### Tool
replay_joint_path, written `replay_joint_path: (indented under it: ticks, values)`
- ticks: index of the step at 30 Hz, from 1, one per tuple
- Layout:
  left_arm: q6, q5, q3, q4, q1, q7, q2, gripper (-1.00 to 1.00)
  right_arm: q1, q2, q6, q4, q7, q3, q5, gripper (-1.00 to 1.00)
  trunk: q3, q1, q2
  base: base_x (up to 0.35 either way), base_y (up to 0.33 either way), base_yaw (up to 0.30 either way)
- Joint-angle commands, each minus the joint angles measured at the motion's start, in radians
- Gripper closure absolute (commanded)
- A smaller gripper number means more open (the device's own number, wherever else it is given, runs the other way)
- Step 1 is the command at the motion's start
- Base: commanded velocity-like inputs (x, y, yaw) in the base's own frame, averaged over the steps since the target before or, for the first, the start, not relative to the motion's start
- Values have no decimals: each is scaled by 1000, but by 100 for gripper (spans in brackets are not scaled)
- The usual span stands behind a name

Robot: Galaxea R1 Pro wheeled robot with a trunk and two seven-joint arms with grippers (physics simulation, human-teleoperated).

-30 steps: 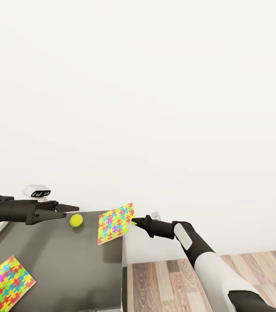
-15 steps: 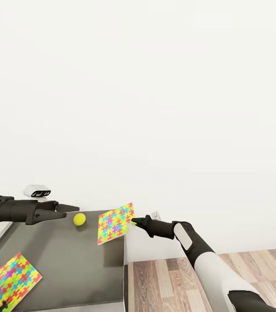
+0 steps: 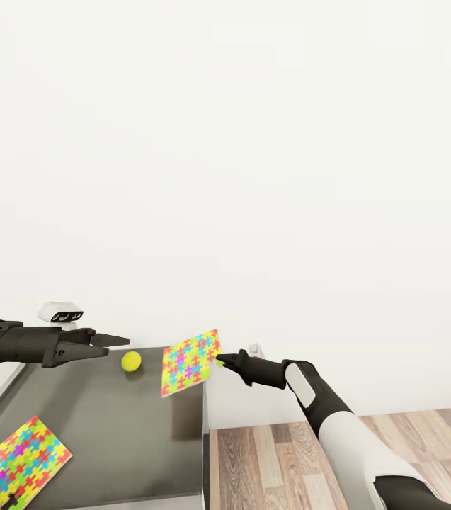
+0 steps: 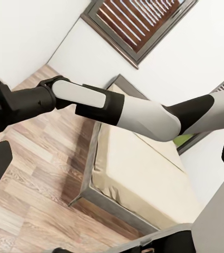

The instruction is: Put all the toys in the child's room - the three board games (two on the bed and one on the table), the two jigsaw puzzles on the table, and the tennis ball on the table - inside the toy box on the table in the child's room.

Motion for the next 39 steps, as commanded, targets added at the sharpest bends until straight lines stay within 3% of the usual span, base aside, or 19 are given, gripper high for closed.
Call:
replay_joint_path:
  ticks: [1, 24, 39]
  values:
    - [11, 1, -2, 0, -1, -4, 1, -100, 0, 0, 4, 0, 1, -6, 3, 100, 2, -4, 6, 0, 0, 0]
    - [11, -2, -2, 0, -1, -4, 1, -100, 6, -8, -24, 0, 6, -3, 4, 100, 75, -92, 167, 0, 0, 0]
    - [11, -5, -2, 1, -1, -4, 1, -100, 11, -8, -39, -44, 6, 3, 4, 100, 143, -149, 272, 0, 0, 83]
